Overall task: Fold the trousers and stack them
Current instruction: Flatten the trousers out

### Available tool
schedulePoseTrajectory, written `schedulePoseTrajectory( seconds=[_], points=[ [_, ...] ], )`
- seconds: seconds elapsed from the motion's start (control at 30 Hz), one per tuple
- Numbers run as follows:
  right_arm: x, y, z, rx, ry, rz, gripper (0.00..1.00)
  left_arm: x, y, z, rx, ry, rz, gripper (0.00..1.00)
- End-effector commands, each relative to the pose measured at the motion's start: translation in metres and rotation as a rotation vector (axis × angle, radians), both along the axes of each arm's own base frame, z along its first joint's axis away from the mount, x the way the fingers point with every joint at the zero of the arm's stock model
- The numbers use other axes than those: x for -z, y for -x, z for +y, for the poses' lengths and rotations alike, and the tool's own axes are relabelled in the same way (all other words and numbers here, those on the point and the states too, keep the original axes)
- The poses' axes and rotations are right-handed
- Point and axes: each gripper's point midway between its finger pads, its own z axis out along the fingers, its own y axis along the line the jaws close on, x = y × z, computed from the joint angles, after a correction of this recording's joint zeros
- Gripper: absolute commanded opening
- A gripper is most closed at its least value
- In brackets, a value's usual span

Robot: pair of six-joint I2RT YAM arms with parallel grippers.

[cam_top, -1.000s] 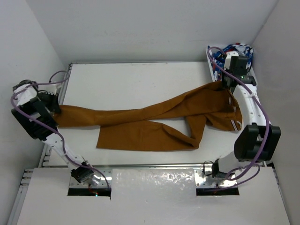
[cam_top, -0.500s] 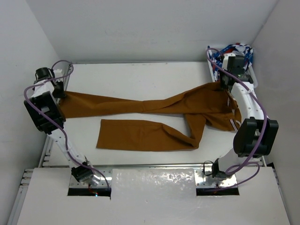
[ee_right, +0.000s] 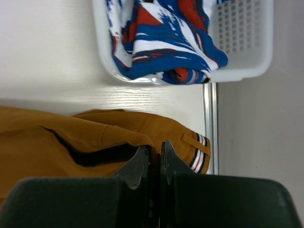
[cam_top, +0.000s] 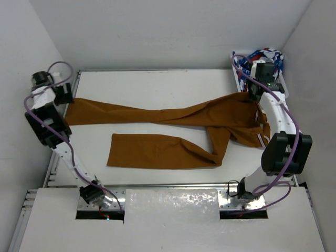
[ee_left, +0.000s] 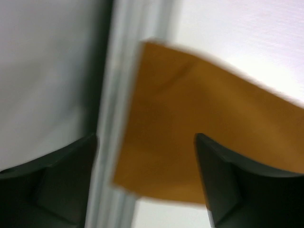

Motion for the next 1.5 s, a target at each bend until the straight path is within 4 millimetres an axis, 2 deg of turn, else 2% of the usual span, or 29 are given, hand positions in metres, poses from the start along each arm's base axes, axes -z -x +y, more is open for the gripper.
schedulePoseTrajectory(
  seconds=[0.0, 0.1, 0.13, 0.17, 0.27, 0.3, 0.37, 0.47, 0.5, 0.53, 0.57, 0.6, 0.63, 0.67, 0.73, 0.8, 0.9, 1.1, 1.27, 1.3, 1.47],
  points=[
    [-0.043, 0.012, -0.043, 0.163, 0.063, -0.088, 0.0, -0.07, 0.053, 0.058, -0.172, 0.082, -0.154, 0.75],
    [-0.052, 0.016, -0.05, 0.185, 0.07, -0.117, 0.0, -0.05, 0.08, 0.039, -0.104, 0.136, -0.054, 0.46],
    [-0.054, 0.017, -0.046, 0.165, 0.059, -0.126, 0.0, -0.043, 0.084, 0.031, -0.084, 0.16, -0.041, 0.44],
    [-0.055, 0.016, -0.043, 0.155, 0.047, -0.135, 0.0, -0.029, 0.092, 0.024, -0.076, 0.181, -0.005, 0.44],
    [-0.057, 0.014, -0.036, 0.128, 0.016, -0.152, 0.0, -0.005, 0.099, 0.022, -0.092, 0.201, 0.056, 0.53],
    [-0.057, 0.013, -0.035, 0.124, 0.013, -0.154, 0.0, 0.009, 0.104, 0.019, -0.096, 0.232, 0.095, 0.59],
    [-0.058, 0.013, -0.034, 0.118, 0.014, -0.154, 0.0, 0.016, 0.098, 0.012, -0.071, 0.282, 0.095, 0.63],
    [-0.057, 0.015, -0.033, 0.113, 0.019, -0.15, 0.0, 0.017, 0.092, -0.005, -0.018, 0.298, 0.093, 0.65],
    [-0.055, 0.017, -0.033, 0.112, 0.021, -0.144, 0.0, 0.007, 0.088, -0.008, 0.0, 0.271, 0.07, 0.65],
    [-0.055, 0.018, -0.033, 0.111, 0.023, -0.141, 0.0, 0.011, 0.091, -0.016, 0.01, 0.268, 0.081, 0.66],
    [-0.054, 0.019, -0.033, 0.111, 0.026, -0.14, 0.0, 0.002, 0.084, -0.025, 0.044, 0.24, 0.056, 0.66],
    [-0.05, 0.022, -0.033, 0.112, 0.029, -0.13, 0.0, 0.001, 0.082, -0.032, 0.057, 0.228, 0.055, 0.65],
    [-0.05, 0.023, -0.033, 0.107, 0.032, -0.128, 0.0, 0.008, 0.087, -0.04, 0.062, 0.226, 0.077, 0.64],
    [-0.051, 0.024, -0.033, 0.106, 0.034, -0.13, 0.0, 0.008, 0.08, -0.047, 0.08, 0.199, 0.07, 0.62],
    [-0.05, 0.025, -0.032, 0.098, 0.036, -0.13, 0.0, 0.02, 0.085, -0.045, 0.037, 0.153, 0.118, 0.61],
    [-0.052, 0.024, -0.031, 0.094, 0.033, -0.137, 0.0, 0.029, 0.088, -0.031, -0.016, 0.099, 0.146, 0.6],
    [-0.054, 0.024, -0.029, 0.087, 0.028, -0.144, 0.0, 0.03, 0.09, -0.019, -0.053, 0.041, 0.155, 0.6],
    [-0.05, 0.025, -0.028, 0.079, 0.021, -0.139, 0.0, 0.031, 0.086, -0.014, -0.08, 0.028, 0.143, 0.61],
    [-0.049, 0.025, -0.028, 0.078, 0.025, -0.133, 0.0, 0.044, 0.077, -0.028, -0.061, 0.113, 0.125, 0.63],
    [-0.048, 0.025, -0.028, 0.078, 0.023, -0.131, 0.0, 0.046, 0.076, -0.031, -0.057, 0.118, 0.13, 0.63],
    [-0.044, 0.027, -0.028, 0.083, 0.022, -0.123, 0.0, 0.066, 0.08, -0.067, 0.02, 0.211, 0.182, 0.53]
  ],
)
